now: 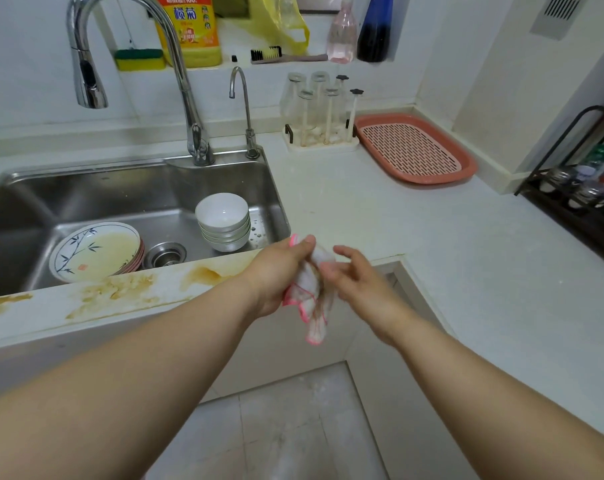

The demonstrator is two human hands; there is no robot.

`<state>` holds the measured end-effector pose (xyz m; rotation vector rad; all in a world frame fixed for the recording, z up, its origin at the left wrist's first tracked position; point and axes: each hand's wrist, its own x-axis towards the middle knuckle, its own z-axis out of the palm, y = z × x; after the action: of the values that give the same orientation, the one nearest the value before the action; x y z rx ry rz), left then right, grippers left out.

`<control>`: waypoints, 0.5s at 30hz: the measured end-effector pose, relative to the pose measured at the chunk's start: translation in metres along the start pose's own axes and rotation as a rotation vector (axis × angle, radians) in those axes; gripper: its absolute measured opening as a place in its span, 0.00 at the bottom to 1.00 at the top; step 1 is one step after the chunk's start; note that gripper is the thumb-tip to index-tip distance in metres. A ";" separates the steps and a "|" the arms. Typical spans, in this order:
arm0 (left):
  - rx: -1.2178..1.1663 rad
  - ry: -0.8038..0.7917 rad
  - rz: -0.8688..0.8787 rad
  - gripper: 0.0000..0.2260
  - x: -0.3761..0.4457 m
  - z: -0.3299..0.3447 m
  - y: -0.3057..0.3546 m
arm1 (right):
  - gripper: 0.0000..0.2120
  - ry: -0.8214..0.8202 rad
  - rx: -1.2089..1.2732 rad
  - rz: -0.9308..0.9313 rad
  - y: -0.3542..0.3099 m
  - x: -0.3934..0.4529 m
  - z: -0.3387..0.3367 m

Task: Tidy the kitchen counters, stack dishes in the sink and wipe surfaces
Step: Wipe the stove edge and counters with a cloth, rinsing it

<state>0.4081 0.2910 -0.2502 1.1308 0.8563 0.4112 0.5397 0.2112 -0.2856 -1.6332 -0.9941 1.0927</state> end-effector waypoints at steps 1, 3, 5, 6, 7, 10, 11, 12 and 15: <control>-0.036 0.022 -0.004 0.18 0.001 -0.001 0.001 | 0.22 -0.098 0.002 0.008 0.008 -0.003 0.005; -0.018 0.084 0.000 0.15 0.002 -0.004 0.002 | 0.16 -0.174 -0.056 0.034 0.018 -0.005 0.010; 0.013 0.219 0.012 0.10 0.003 -0.011 -0.003 | 0.10 -0.144 -0.107 0.065 0.021 -0.003 0.007; 0.043 0.314 0.019 0.09 0.004 -0.015 -0.007 | 0.10 -0.119 -0.115 0.095 0.020 -0.002 0.004; 0.080 0.409 0.032 0.09 0.005 -0.020 -0.012 | 0.10 -0.103 -0.087 0.129 0.019 -0.001 0.002; 0.170 0.518 0.023 0.11 0.009 -0.027 -0.025 | 0.14 -0.172 0.455 0.198 0.014 0.001 0.003; 0.161 0.481 0.007 0.12 0.009 -0.026 -0.027 | 0.18 -0.199 0.655 0.205 0.011 0.001 0.004; 0.140 0.430 -0.011 0.13 0.011 -0.024 -0.029 | 0.22 -0.215 0.785 0.196 0.006 0.003 0.005; 0.122 0.326 -0.038 0.12 0.016 -0.011 -0.029 | 0.21 -0.197 0.868 0.118 -0.001 0.010 0.009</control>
<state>0.4065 0.2972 -0.2843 1.1749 1.1999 0.5267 0.5342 0.2231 -0.2886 -0.8883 -0.4187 1.5085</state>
